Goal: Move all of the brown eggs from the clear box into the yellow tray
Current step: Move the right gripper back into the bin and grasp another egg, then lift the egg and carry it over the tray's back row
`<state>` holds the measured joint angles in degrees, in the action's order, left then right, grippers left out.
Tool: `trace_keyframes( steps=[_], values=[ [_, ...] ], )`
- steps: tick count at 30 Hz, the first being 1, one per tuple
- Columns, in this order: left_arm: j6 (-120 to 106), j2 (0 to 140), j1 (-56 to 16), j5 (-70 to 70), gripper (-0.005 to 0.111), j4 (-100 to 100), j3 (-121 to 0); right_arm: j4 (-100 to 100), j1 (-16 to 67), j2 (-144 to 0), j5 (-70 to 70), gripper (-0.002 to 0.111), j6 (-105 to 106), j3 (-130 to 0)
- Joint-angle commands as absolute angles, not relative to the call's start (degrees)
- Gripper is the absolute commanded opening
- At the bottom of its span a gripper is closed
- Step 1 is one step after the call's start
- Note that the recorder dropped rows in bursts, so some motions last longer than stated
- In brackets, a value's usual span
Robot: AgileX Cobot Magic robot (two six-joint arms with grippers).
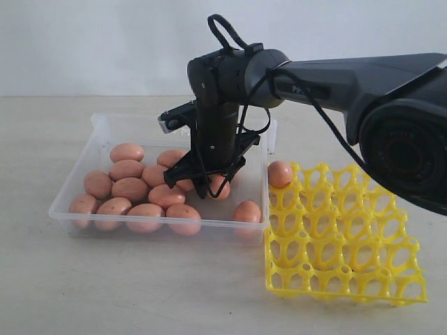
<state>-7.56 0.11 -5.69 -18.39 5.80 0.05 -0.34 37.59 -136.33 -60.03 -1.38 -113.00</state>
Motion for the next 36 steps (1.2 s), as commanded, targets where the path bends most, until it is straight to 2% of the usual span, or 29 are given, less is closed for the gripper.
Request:
trace_keyframes(
  steps=[1, 4, 6, 10, 12, 14, 16, 19, 21, 22, 25, 30, 36],
  values=[
    [-7.6, 0.0, -5.9, -18.0, -0.004, 5.4, 0.0, 1.0, 37.1, -131.1, -57.4, 0.0, -0.8, -113.1],
    [-7.6, 0.0, -5.9, -18.0, -0.004, 5.4, 0.0, 1.9, 37.1, -124.1, -45.8, 0.0, 0.4, -104.6],
    [-7.6, 0.0, -5.9, -18.0, -0.004, 5.4, 0.0, 4.1, 37.1, -115.5, -28.0, 0.0, 1.8, -87.0],
    [-7.6, 0.0, -5.9, -18.0, -0.004, 5.4, 0.0, 4.9, 36.6, -100.6, 4.0, 0.0, 5.1, -60.7],
    [-7.6, 0.0, -5.9, -18.0, -0.004, 5.4, 0.0, 4.9, 33.5, -91.9, 20.9, 0.0, 3.6, -46.3],
    [-7.6, 0.0, -5.9, -18.0, -0.004, 5.4, 0.0, 4.2, 27.2, -86.9, 27.1, 0.0, -2.3, -39.6],
    [-7.6, 0.0, -5.9, -18.0, -0.004, 5.4, 0.0, -3.3, 21.0, -84.6, 25.9, 0.0, -12.0, -38.5],
    [-7.6, 0.0, -5.9, -18.0, -0.004, 5.4, 0.0, -43.6, 10.6, -84.3, 29.3, 0.0, -42.5, -40.3],
    [-7.6, 0.0, -5.9, -18.0, -0.004, 5.4, 0.0, -71.5, 2.5, -87.4, 45.1, 0.0, -67.2, -44.7],
    [-7.6, 0.0, -5.9, -18.0, -0.004, 5.4, 0.0, -76.5, -0.9, -89.5, 54.0, 0.0, -73.3, -47.0],
    [-7.6, 0.0, -5.9, -18.0, -0.004, 5.4, 0.0, -79.4, -6.5, -97.2, 70.0, 0.0, -79.6, -54.1],
    [-7.6, 0.0, -5.9, -18.0, -0.004, 5.4, 0.0, -86.6, -8.8, -103.5, 70.0, 0.0, -83.9, -57.4],
    [-7.6, 0.0, -5.9, -18.0, -0.004, 5.4, 0.0, -94.2, -6.0, -106.7, 69.0, 0.0, -83.9, -57.3]
  ],
)
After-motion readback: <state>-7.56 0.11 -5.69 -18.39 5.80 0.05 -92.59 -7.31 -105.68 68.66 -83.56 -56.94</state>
